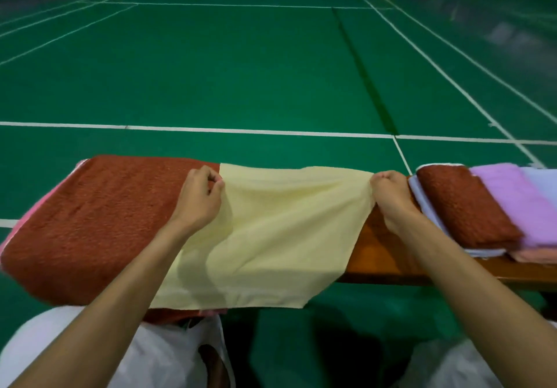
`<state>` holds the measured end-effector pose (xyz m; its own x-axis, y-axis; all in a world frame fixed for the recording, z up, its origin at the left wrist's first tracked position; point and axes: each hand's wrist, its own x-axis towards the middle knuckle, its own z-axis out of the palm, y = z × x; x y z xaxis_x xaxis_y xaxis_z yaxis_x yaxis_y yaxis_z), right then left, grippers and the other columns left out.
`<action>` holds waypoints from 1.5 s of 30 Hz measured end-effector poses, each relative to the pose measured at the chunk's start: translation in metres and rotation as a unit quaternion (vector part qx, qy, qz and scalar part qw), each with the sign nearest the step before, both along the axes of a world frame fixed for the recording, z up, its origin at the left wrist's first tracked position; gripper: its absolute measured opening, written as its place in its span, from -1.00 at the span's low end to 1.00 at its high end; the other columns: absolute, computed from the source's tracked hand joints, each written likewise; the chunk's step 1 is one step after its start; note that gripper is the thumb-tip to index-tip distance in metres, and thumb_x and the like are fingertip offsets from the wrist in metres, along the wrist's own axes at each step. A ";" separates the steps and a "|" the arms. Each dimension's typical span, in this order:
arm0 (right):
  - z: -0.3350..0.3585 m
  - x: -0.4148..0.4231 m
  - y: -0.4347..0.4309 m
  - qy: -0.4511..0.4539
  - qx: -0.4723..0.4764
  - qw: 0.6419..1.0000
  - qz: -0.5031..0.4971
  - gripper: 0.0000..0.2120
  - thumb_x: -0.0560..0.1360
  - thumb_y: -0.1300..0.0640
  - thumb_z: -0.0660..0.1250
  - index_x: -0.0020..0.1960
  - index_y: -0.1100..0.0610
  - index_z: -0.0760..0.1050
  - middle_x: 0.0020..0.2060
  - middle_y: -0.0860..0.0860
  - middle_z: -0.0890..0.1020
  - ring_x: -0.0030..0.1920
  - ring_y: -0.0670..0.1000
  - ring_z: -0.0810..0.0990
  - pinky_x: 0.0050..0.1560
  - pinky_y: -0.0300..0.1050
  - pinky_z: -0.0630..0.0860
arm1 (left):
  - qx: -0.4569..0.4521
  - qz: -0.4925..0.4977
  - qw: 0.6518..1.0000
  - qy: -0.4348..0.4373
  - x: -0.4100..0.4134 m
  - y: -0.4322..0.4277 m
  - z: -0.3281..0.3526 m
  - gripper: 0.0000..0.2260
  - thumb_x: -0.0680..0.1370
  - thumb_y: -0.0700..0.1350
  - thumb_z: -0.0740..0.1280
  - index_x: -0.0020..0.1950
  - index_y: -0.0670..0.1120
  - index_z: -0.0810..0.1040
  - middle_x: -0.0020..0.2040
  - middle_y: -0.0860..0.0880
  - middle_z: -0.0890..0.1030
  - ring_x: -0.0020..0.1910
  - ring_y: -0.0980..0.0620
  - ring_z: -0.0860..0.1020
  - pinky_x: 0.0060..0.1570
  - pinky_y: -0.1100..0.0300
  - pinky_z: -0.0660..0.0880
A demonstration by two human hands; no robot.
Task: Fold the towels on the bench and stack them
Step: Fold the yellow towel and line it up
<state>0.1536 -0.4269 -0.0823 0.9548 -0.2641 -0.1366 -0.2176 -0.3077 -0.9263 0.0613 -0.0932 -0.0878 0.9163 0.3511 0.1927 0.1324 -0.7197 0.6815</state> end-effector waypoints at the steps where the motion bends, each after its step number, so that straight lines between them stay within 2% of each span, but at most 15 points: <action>1: 0.000 0.000 -0.010 -0.012 -0.010 1.000 -0.014 -0.87 0.64 0.22 0.13 -0.03 0.16 0.43 -0.23 0.12 0.47 -0.23 0.10 0.46 -0.37 -0.10 0.35 | -0.007 -0.007 1.000 0.003 0.004 -0.011 -0.004 -0.91 0.67 -0.15 0.29 -0.03 -0.10 0.53 0.05 -0.09 0.50 0.01 -0.06 0.51 0.09 -0.01 0.49; 3: 0.000 -0.001 -0.028 -0.025 -0.044 0.998 -0.034 -0.86 0.65 0.15 0.16 -0.05 0.12 0.43 -0.24 0.08 0.50 -0.27 0.08 0.48 -0.32 -0.05 0.43 | -0.021 -0.017 0.999 0.020 0.009 -0.031 -0.010 -0.91 0.67 -0.16 0.27 -0.01 -0.10 0.52 0.09 -0.08 0.47 0.02 -0.05 0.50 0.07 0.07 0.43; 6: -0.006 0.000 -0.053 -0.054 -0.076 0.995 -0.021 -0.84 0.65 0.11 0.17 -0.12 0.04 0.38 -0.24 0.07 0.51 -0.23 0.09 0.48 -0.17 0.05 0.45 | -0.018 -0.031 0.998 0.042 0.015 -0.050 -0.022 -0.90 0.68 -0.18 0.25 -0.01 -0.11 0.51 0.07 -0.08 0.47 0.03 -0.06 0.49 0.07 0.02 0.44; 12: -0.019 -0.007 -0.071 -0.087 -0.206 0.975 0.014 -0.84 0.67 0.14 0.15 -0.05 0.15 0.40 -0.17 0.15 0.60 -0.15 0.19 0.58 -0.11 0.14 0.53 | 0.033 -0.031 0.998 0.042 0.012 -0.064 -0.037 -0.92 0.65 -0.19 0.25 -0.02 -0.13 0.51 0.08 -0.12 0.48 0.00 -0.06 0.46 0.01 -0.02 0.44; 18: -0.030 -0.012 -0.071 -0.095 -0.251 0.962 0.041 -0.92 0.63 0.23 0.24 -0.05 0.16 0.46 -0.21 0.05 0.58 -0.15 0.12 0.60 -0.12 -0.02 0.42 | 0.079 0.009 0.994 0.077 0.005 -0.071 -0.030 -0.94 0.63 -0.16 0.27 0.02 -0.12 0.51 0.14 -0.11 0.44 -0.01 -0.16 0.51 -0.06 -0.03 0.45; 20: -0.031 -0.018 -0.069 -0.108 -0.260 0.959 0.042 -0.95 0.62 0.18 0.28 0.00 0.16 0.46 -0.15 0.03 0.59 -0.11 0.11 0.61 -0.08 -0.06 0.41 | 0.101 0.024 0.991 0.083 0.000 -0.071 -0.029 -0.88 0.60 -0.04 0.35 0.02 -0.09 0.54 0.15 -0.09 0.45 0.10 -0.16 0.49 0.00 -0.03 0.45; 21: -0.032 -0.021 -0.067 -0.119 -0.265 0.956 0.048 -0.91 0.62 0.13 0.31 0.06 0.14 0.46 -0.05 0.04 0.59 -0.02 0.11 0.59 -0.02 -0.06 0.41 | 0.133 0.028 0.988 0.075 -0.002 -0.069 -0.029 -0.78 0.58 0.04 0.39 0.06 -0.09 0.55 0.18 -0.10 0.46 0.19 -0.17 0.45 0.09 -0.06 0.44; 23: -0.037 -0.027 -0.062 -0.136 -0.303 0.938 0.100 -0.67 0.61 -0.04 0.33 0.30 0.08 0.44 0.29 0.12 0.47 0.32 0.16 0.44 0.28 0.02 0.37 | 0.213 -0.006 0.977 0.026 -0.001 -0.067 -0.032 -0.58 0.57 0.17 0.37 0.26 -0.10 0.54 0.34 -0.15 0.46 0.42 -0.21 0.34 0.35 -0.14 0.33; 25: -0.043 -0.031 -0.057 -0.133 -0.378 0.896 0.190 -0.43 0.61 -0.23 0.25 0.55 -0.06 0.26 0.60 0.09 0.16 0.60 0.16 0.09 0.55 0.15 0.10 | 0.253 -0.096 0.963 0.012 0.003 -0.066 -0.036 -0.43 0.62 0.25 0.21 0.52 -0.07 0.40 0.57 -0.13 0.33 0.63 -0.16 0.11 0.57 -0.14 0.11; 27: -0.050 -0.031 -0.052 -0.107 -0.437 0.850 0.276 -0.31 0.61 -0.37 0.08 0.66 -0.16 0.01 0.67 -0.01 -0.12 0.65 0.10 -0.19 0.61 0.20 -0.12 | 0.247 -0.168 0.953 0.052 0.006 -0.067 -0.044 -0.33 0.62 0.33 0.01 0.67 0.04 0.18 0.68 -0.04 0.11 0.68 -0.06 -0.10 0.62 -0.08 -0.09; 29: -0.059 -0.031 -0.050 -0.078 -0.474 0.815 0.325 -0.27 0.60 -0.43 -0.08 0.67 -0.17 -0.15 0.66 -0.04 -0.23 0.64 0.07 -0.31 0.61 0.24 -0.21 | 0.244 -0.192 0.945 0.106 0.007 -0.069 -0.056 -0.30 0.60 0.38 -0.14 0.70 0.12 -0.01 0.70 0.01 -0.07 0.67 0.00 -0.22 0.60 -0.03 -0.21; 32: -0.066 -0.030 -0.055 -0.071 -0.495 0.797 0.337 -0.28 0.61 -0.44 -0.16 0.66 -0.17 -0.22 0.65 -0.04 -0.25 0.63 0.05 -0.34 0.61 0.22 -0.23 | 0.263 -0.178 0.939 0.129 0.004 -0.070 -0.066 -0.29 0.60 0.41 -0.20 0.70 0.13 -0.11 0.69 0.02 -0.17 0.66 -0.02 -0.26 0.60 -0.08 -0.22; 37: -0.068 -0.026 -0.073 -0.059 -0.501 0.808 0.304 -0.29 0.62 -0.41 -0.15 0.67 -0.15 -0.19 0.66 -0.03 -0.21 0.64 0.05 -0.31 0.62 0.16 -0.24 | 0.268 -0.147 0.941 0.146 -0.007 -0.076 -0.065 -0.28 0.60 0.42 -0.22 0.69 0.11 -0.18 0.69 0.02 -0.22 0.65 -0.04 -0.31 0.60 -0.11 -0.26; 43: -0.064 -0.027 -0.074 -0.062 -0.496 0.808 0.312 -0.29 0.63 -0.39 -0.12 0.67 -0.14 -0.17 0.66 -0.04 -0.20 0.64 0.02 -0.31 0.62 0.15 -0.24 | 0.257 -0.133 0.946 0.147 -0.018 -0.086 -0.063 -0.25 0.59 0.41 -0.21 0.70 0.06 -0.15 0.69 -0.03 -0.20 0.65 -0.09 -0.28 0.58 -0.11 -0.29; 45: -0.060 -0.030 -0.074 -0.067 -0.470 0.822 0.313 -0.29 0.63 -0.38 -0.09 0.68 -0.11 -0.12 0.67 -0.03 -0.16 0.64 0.02 -0.27 0.62 0.14 -0.21 | 0.240 -0.141 0.949 0.150 -0.019 -0.087 -0.059 -0.25 0.59 0.42 -0.19 0.70 0.06 -0.13 0.69 -0.03 -0.18 0.66 -0.09 -0.27 0.58 -0.12 -0.28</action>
<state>0.1236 -0.5006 -0.1423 0.9336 0.3564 -0.0362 0.3408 -0.9147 -0.2171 0.0419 -0.1800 -0.1465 0.9996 0.0223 -0.0162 0.0254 -0.9733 0.2280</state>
